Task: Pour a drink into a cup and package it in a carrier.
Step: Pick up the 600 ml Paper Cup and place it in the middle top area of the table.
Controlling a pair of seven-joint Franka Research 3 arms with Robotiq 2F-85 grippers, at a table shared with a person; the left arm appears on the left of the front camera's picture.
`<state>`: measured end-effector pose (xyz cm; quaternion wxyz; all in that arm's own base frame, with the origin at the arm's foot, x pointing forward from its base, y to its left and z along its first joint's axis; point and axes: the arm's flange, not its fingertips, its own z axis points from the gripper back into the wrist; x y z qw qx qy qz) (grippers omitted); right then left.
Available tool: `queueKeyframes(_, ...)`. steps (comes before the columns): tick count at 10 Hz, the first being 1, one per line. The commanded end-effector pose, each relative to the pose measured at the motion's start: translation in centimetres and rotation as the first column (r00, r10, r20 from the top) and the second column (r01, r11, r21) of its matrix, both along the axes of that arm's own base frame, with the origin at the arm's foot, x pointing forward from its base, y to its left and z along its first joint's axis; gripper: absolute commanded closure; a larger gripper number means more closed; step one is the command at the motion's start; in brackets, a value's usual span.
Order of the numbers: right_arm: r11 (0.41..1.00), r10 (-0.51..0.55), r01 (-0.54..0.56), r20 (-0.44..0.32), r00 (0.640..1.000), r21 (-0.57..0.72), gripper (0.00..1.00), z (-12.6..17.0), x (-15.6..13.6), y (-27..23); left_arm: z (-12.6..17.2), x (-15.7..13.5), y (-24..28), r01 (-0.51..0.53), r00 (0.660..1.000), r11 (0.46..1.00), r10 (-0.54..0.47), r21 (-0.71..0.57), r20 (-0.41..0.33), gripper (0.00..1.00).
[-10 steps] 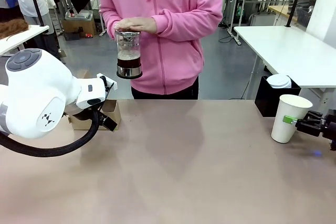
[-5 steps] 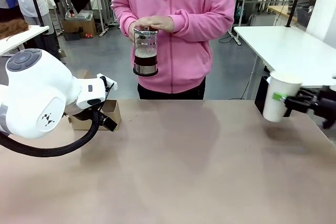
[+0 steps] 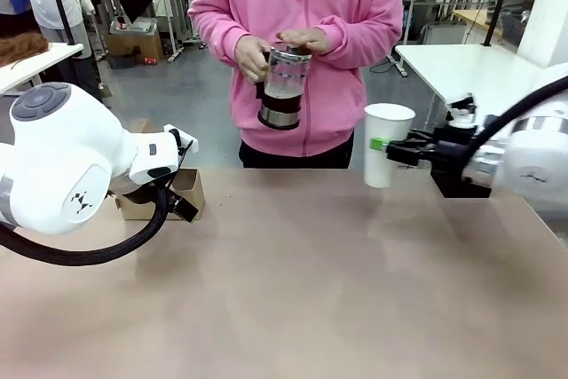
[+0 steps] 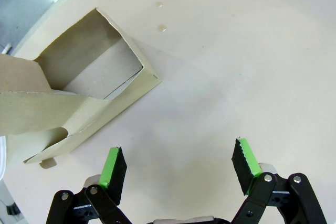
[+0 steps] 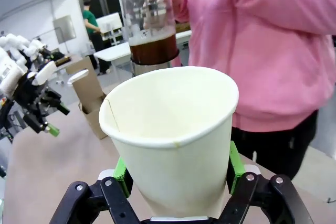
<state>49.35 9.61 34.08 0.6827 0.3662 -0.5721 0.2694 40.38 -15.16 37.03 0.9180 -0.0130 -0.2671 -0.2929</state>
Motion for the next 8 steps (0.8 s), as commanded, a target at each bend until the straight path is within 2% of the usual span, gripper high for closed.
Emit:
queueKeyframes(1,0.999,-0.031,0.031,0.014,0.999,-0.014,0.2,-2.5,3.7,2.1,0.0,0.0,0.0,0.0,1.0,1.0,0.0,-0.002,0.0,0.0)
queueKeyframes(4,0.999,-0.035,0.036,0.072,0.997,-0.021,0.2,-5.7,6.3,5.0,0.0,0.0,0.0,0.0,1.0,1.0,0.0,-0.002,0.0,0.0)
queueKeyframes(6,1.0,-0.007,0.007,0.06,0.998,-0.005,0.2,-6.7,7.1,5.0,0.0,0.0,0.0,0.0,1.0,1.0,0.0,-0.002,0.0,0.0)
queueKeyframes(7,0.998,0.067,-0.067,0.041,0.997,-0.021,0.2,-6.0,7.1,4.1,0.0,0.0,0.0,0.0,1.0,1.0,0.0,-0.002,0.0,0.0)
queueKeyframes(8,1.0,0.009,-0.008,0.033,0.999,-0.008,0.2,-6.8,6.6,4.9,0.0,0.0,0.0,0.0,1.0,1.0,0.0,-0.002,0.0,0.0)
